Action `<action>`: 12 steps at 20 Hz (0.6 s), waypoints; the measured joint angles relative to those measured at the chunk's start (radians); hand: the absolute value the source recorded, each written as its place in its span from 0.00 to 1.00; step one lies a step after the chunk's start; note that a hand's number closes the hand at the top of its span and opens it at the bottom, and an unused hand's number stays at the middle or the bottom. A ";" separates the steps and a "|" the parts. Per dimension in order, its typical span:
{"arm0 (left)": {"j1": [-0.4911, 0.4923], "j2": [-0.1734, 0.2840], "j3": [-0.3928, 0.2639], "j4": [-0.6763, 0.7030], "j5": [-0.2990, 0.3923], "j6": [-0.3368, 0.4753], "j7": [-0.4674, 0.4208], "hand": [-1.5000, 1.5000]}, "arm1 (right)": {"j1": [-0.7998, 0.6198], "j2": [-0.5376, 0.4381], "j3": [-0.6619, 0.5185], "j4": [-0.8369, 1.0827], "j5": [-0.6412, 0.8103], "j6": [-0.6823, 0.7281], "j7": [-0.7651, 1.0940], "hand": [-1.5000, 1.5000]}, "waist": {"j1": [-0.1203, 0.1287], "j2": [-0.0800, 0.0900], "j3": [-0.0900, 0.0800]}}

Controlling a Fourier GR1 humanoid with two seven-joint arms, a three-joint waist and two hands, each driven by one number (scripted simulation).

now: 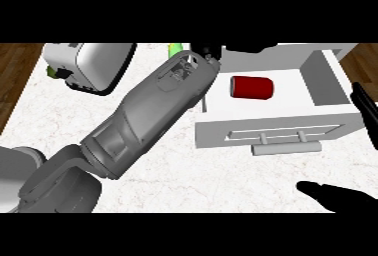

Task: Pick up the can, place it into the drawer and close the drawer

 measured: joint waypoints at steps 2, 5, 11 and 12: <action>-0.006 0.000 -0.003 -0.002 -0.001 0.001 0.006 0.00 | -0.018 -0.011 0.028 0.041 0.081 -0.020 -0.010 0.00 | 0.014 -0.003 0.000; -0.021 0.001 -0.003 -0.013 -0.004 0.003 0.032 0.00 | -0.052 -0.018 0.077 0.120 0.197 -0.050 -0.015 0.00 | 0.035 -0.008 0.000; -0.004 0.021 0.009 -0.044 -0.025 -0.004 0.074 0.00 | -0.068 -0.020 0.143 0.290 0.392 -0.141 -0.040 0.00 | 0.063 -0.016 0.000; 0.002 0.025 0.008 -0.054 -0.033 -0.002 0.080 0.00 | -0.088 -0.013 0.149 0.324 0.415 -0.157 -0.038 0.00 | 0.066 -0.017 0.000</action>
